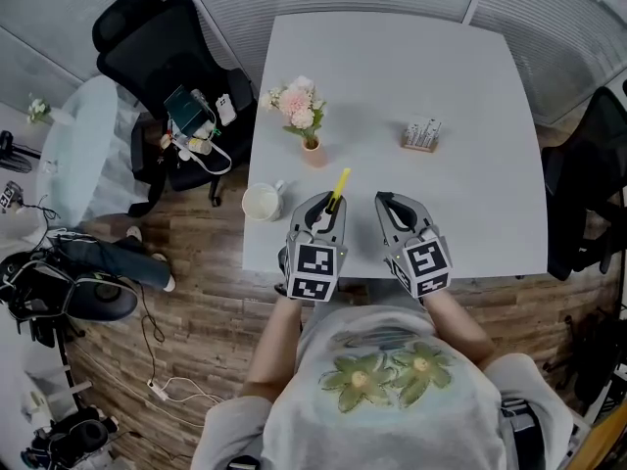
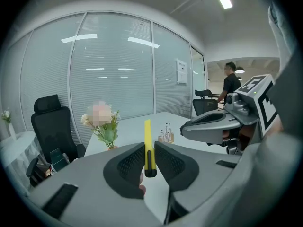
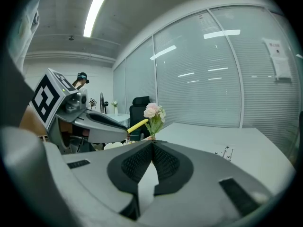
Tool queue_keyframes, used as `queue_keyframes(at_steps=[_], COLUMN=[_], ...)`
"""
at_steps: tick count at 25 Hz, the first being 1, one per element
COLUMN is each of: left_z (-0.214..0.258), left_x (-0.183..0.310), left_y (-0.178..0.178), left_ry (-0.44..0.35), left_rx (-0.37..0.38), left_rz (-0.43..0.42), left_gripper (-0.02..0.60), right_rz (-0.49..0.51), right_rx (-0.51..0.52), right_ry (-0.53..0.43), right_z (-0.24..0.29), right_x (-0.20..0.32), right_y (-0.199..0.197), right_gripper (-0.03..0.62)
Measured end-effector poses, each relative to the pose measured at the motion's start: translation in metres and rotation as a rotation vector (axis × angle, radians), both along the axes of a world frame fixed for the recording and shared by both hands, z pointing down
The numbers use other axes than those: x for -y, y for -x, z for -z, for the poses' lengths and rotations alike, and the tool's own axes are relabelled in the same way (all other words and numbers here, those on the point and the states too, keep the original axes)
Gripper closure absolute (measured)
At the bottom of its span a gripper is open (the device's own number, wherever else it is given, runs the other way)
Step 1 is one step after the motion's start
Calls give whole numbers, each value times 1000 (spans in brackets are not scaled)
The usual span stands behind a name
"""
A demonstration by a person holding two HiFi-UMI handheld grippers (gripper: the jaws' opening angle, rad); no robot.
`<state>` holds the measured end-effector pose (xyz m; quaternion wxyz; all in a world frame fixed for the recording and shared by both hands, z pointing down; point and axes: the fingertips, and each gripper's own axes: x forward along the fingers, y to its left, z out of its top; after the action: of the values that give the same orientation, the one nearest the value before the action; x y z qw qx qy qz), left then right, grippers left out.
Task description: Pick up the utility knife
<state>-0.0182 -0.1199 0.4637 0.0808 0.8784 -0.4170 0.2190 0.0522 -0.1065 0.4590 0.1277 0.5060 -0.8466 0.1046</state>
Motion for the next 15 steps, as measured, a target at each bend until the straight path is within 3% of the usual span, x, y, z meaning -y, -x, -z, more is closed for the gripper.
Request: queue_keyframes(at_steps=[15], left_z=[32], left_x=[2], left_y=[2], left_ry=[-78], left_rx=[-38], left_rz=[-51], left_gripper=[515], right_rz=[-11], right_rx=[19], right_ry=[-22], right_z=[6], right_x=[-4], right_y=[9], right_gripper=[589])
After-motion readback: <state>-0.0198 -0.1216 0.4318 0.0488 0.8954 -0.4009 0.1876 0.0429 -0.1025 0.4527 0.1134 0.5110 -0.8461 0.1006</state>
